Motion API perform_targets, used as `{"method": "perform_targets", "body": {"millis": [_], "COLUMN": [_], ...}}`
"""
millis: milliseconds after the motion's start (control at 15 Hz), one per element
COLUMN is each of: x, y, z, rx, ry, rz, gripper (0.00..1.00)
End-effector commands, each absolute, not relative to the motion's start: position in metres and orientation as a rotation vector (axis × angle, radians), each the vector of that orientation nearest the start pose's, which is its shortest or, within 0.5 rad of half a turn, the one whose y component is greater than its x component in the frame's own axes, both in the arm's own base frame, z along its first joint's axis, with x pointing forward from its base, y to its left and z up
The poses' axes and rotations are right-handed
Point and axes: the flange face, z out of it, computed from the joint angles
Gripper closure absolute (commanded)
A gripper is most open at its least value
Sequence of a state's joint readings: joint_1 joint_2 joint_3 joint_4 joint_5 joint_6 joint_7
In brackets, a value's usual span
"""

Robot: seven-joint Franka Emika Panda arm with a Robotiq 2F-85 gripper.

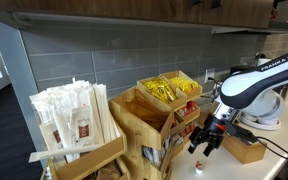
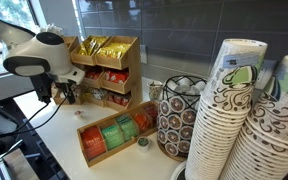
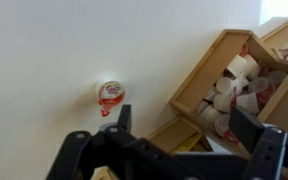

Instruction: Pick Up the coffee pod on the left and put it on the second wooden stand from the left

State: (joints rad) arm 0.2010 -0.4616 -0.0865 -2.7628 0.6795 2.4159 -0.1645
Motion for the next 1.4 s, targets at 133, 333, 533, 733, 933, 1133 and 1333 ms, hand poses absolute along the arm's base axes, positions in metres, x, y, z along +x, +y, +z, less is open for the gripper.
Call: {"method": "perform_targets", "body": {"millis": [133,333,533,733,933,1133,1333], "x": [0.383,0.383,0.381,0.379,0.377,0.375,0.375], "y": [0.024,0.019,0.015,0.01,0.007,0.003,0.002], "z": [0.321,0.3,0.283,0.271,0.263,0.257,0.256], "rx": [-2.59,-2.576,-2.552,-2.522,-2.497,-2.48,-2.459], "ry": [0.414,0.44,0.456,0.467,0.475,0.481,0.484], "rz": [-0.169,-0.132,-0.115,-0.118,-0.127,-0.137,-0.154], "gripper": [0.0,0.0,0.0,0.29,0.46,0.71,0.93]}}
